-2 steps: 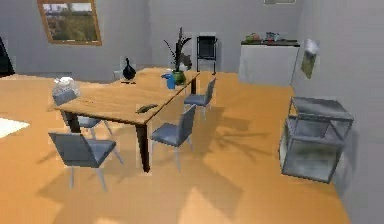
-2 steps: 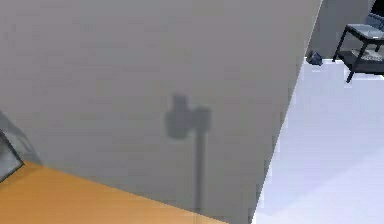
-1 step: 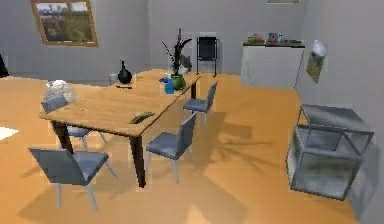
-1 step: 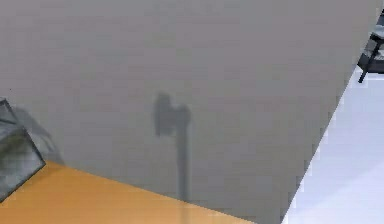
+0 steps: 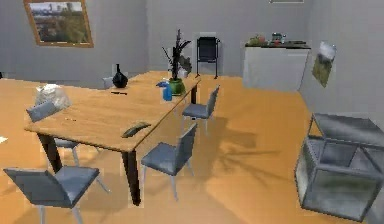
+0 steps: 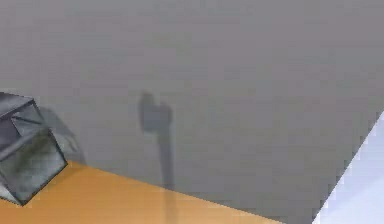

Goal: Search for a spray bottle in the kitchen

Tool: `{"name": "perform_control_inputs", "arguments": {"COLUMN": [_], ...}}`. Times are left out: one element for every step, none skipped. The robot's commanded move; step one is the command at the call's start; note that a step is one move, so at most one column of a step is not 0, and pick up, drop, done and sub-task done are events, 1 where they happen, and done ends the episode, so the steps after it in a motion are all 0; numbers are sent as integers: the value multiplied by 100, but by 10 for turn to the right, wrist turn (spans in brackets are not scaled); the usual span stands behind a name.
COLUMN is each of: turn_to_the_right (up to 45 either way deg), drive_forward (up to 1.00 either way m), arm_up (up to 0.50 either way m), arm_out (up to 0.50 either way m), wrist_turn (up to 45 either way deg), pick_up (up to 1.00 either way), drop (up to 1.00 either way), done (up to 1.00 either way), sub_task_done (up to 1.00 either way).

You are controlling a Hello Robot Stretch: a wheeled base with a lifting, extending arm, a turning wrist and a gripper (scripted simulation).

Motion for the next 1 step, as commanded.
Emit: {"name": "perform_control_inputs", "arguments": {"turn_to_the_right": [300], "drive_forward": [0], "arm_up": [0], "arm_out": [0], "wrist_turn": [0], "pick_up": [0], "drop": [0], "done": [0], "sub_task_done": [0]}}
